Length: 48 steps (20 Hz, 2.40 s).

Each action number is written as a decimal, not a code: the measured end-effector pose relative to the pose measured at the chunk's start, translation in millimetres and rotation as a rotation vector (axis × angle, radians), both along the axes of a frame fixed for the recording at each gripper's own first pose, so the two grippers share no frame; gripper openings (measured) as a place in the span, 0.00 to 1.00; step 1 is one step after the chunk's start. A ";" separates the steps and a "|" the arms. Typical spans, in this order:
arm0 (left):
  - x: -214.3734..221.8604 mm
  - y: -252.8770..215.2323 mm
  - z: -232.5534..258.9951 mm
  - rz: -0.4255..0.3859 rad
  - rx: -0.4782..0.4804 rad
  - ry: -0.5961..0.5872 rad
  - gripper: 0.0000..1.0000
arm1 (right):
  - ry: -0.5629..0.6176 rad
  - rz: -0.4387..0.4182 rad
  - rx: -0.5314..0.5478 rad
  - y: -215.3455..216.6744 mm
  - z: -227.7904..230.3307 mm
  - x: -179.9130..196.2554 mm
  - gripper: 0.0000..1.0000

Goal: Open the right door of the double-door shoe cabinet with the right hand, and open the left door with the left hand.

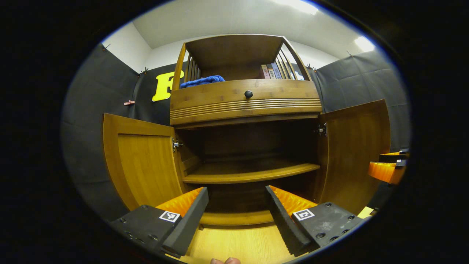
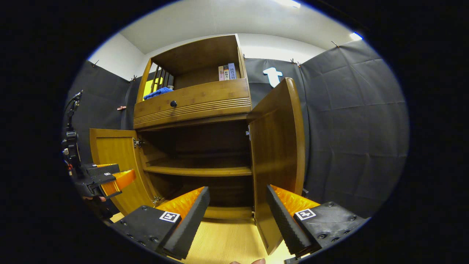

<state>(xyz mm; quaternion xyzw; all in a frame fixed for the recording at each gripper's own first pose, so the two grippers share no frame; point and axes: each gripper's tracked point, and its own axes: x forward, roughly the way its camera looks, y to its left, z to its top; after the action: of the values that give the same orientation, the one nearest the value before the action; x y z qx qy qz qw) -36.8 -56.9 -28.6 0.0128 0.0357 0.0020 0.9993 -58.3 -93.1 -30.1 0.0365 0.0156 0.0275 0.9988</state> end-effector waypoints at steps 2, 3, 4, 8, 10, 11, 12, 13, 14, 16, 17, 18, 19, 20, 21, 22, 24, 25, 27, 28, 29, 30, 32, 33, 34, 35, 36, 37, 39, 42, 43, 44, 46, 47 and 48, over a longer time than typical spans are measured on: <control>-1.2 0.0 0.6 0.001 0.001 -0.002 0.96 | 0.001 0.003 0.000 0.5 0.0 -0.8 0.98; -2.2 0.1 -0.2 0.001 0.001 -0.001 0.96 | 0.003 0.005 0.000 1.3 -0.3 -0.7 0.98; -2.7 -0.6 0.0 0.000 0.001 -0.001 0.92 | 0.003 0.006 0.001 1.1 -1.1 -2.2 0.98; -6.6 0.4 -0.2 0.000 0.005 0.002 0.93 | 0.002 0.012 -0.001 2.8 -0.8 -4.4 0.98; -7.0 0.9 -0.6 0.002 0.006 0.004 0.96 | 0.000 0.012 0.001 2.8 0.3 -5.9 0.98; -8.4 1.0 -0.5 0.002 0.005 0.003 0.96 | -0.001 0.011 0.000 2.6 0.3 -6.7 0.98; -8.3 1.1 -0.1 0.002 0.005 0.002 0.96 | -0.001 0.011 -0.001 2.5 -0.1 -7.0 0.98; -9.3 0.8 0.2 0.001 0.006 0.002 0.96 | 0.000 0.010 -0.002 2.2 -0.2 -7.2 0.98; -10.1 1.4 0.5 0.000 0.006 0.003 1.00 | 0.001 0.010 0.000 2.5 -1.2 -8.1 0.98; -11.2 1.6 -1.0 0.000 0.008 0.005 0.96 | 0.001 0.008 -0.003 2.8 -1.0 -9.4 0.98; -11.4 1.7 -1.2 0.000 0.009 0.005 0.96 | -0.001 0.009 -0.006 3.0 -0.2 -9.4 0.98; -11.6 2.2 -0.4 0.000 0.008 0.003 0.96 | -0.002 0.007 -0.008 2.6 0.1 -10.0 0.92; -12.1 1.9 -0.5 -0.001 0.006 0.002 0.96 | -0.003 0.008 -0.009 3.0 0.5 -10.1 0.92; -11.9 1.5 0.3 -0.002 0.004 0.001 0.96 | -0.003 0.008 -0.011 3.7 0.1 -10.3 0.98; -12.9 2.1 0.1 -0.002 0.004 0.001 0.96 | -0.004 0.009 -0.012 4.0 0.5 -10.7 0.98; -12.8 3.1 0.0 -0.001 0.003 0.001 0.96 | -0.004 0.009 -0.013 4.2 1.1 -10.4 0.98; -13.6 4.3 0.6 0.001 0.001 0.000 0.96 | -0.005 0.011 -0.013 4.7 0.8 -11.4 0.92; -13.6 4.0 0.7 0.000 0.002 -0.002 0.96 | -0.006 0.011 -0.015 4.6 0.7 -11.3 0.98; -14.0 4.1 1.3 0.000 0.005 -0.004 0.96 | -0.007 0.011 -0.016 4.8 0.9 -13.0 0.98; -13.4 3.4 1.7 -0.001 0.005 -0.004 1.00 | -0.007 0.010 -0.017 4.3 0.8 -12.5 0.98; -13.4 2.9 2.0 0.000 0.006 -0.004 0.96 | -0.008 0.011 -0.016 4.5 0.9 -12.3 0.98; -13.7 3.1 2.8 0.000 0.006 -0.005 0.96 | -0.008 0.011 -0.015 4.5 1.5 -12.2 0.98; -13.8 3.0 3.1 -0.001 0.006 -0.006 0.96 | -0.011 0.010 -0.012 3.7 2.6 -11.7 0.98; -14.3 1.9 2.6 -0.001 0.007 -0.005 0.96 | -0.013 0.008 -0.011 2.9 3.2 -11.5 0.98; -15.0 2.4 2.0 -0.002 0.008 -0.004 0.96 | -0.013 0.007 -0.009 2.7 2.8 -11.6 0.98; -14.2 1.9 2.2 -0.002 0.009 -0.003 0.96 | -0.012 0.007 -0.006 2.1 2.1 -11.3 0.98; -14.1 1.0 2.5 -0.003 0.010 -0.001 0.92 | -0.010 0.006 -0.005 1.9 1.3 -10.8 0.98; -13.6 1.1 2.8 -0.002 0.011 -0.001 0.92 | -0.008 0.005 -0.004 1.6 0.5 -10.8 0.98; -13.7 0.5 1.8 -0.002 0.012 0.000 0.96 | -0.007 0.005 -0.003 1.4 -0.1 -11.2 0.98; -14.1 0.3 1.8 -0.001 0.010 0.001 0.96 | -0.005 0.008 -0.005 1.5 -0.6 -10.4 0.98; -14.2 0.3 1.7 0.000 0.010 0.002 0.96 | -0.006 0.009 -0.004 2.0 -0.6 -11.0 0.98; -14.2 1.0 2.7 0.001 0.010 0.001 0.96 | -0.007 0.010 -0.005 2.4 0.8 -10.6 0.98; -14.1 0.7 2.4 0.003 0.009 -0.002 0.96 | -0.010 0.011 -0.009 2.9 1.4 -10.3 0.98; -15.1 1.2 2.0 0.002 0.009 0.000 0.96 | -0.012 0.013 -0.009 2.7 1.7 -10.3 0.98; -14.8 0.9 2.6 0.003 0.010 0.000 0.92 | -0.012 0.014 -0.008 3.9 1.5 -10.7 0.98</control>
<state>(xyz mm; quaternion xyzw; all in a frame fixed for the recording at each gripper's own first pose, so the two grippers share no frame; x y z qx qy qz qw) -51.6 -56.0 -26.0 0.0180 0.0355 0.0035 0.9992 -69.1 -89.3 -28.6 0.0321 0.0099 0.0348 0.9988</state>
